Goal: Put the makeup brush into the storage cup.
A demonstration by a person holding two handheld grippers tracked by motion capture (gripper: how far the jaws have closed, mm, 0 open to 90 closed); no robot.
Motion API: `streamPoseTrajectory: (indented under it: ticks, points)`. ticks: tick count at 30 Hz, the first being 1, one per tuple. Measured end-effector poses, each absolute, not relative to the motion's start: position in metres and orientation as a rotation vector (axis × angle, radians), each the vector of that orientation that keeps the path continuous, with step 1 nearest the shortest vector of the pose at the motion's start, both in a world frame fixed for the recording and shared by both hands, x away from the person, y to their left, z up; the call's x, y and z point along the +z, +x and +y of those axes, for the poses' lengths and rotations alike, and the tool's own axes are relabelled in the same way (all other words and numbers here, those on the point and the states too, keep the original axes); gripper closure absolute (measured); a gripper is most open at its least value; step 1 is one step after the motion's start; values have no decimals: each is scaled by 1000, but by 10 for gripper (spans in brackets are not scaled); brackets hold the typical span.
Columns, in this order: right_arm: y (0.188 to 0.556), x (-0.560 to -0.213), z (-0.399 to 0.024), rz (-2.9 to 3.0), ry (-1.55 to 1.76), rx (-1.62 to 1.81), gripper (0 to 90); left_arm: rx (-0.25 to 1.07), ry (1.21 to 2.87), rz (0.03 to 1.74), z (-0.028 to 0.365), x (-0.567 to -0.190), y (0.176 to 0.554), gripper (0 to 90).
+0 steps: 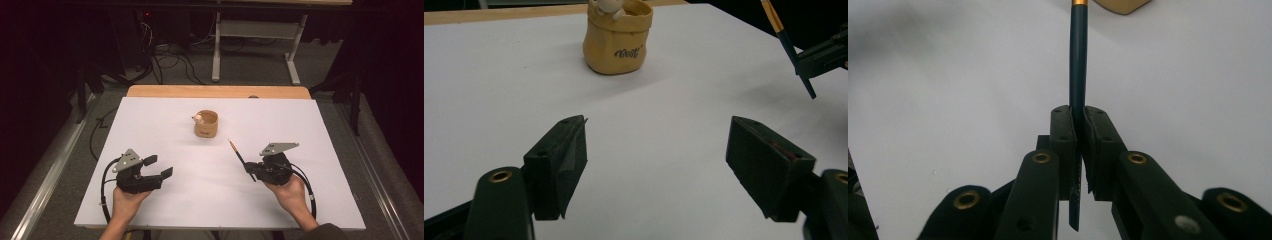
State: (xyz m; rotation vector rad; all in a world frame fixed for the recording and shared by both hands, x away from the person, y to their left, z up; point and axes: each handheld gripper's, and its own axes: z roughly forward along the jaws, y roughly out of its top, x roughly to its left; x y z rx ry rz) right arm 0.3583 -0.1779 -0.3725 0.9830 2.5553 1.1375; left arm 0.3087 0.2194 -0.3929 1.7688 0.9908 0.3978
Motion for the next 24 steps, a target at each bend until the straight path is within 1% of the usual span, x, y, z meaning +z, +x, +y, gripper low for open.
streamPoseTrajectory:
  ticks: [6, 8, 13, 19, 24]
  points:
    - [356, -372, -178, 2552, 965, 1157, 860, 397, 1752, 971, 215, -383, 307, 258]
    - [354, -371, -179, 2543, 963, 1178, 860, 416, 1747, 962, 211, -375, 306, 265]
    - [352, -370, -181, 2534, 957, 1189, 861, 419, 1749, 945, 204, -370, 308, 265]
    - [354, -370, -181, 2524, 959, 1197, 860, 404, 1732, 930, 201, -368, 310, 263]
    - [352, -371, -179, 2517, 953, 1203, 861, 355, 1715, 915, 201, -365, 314, 257]
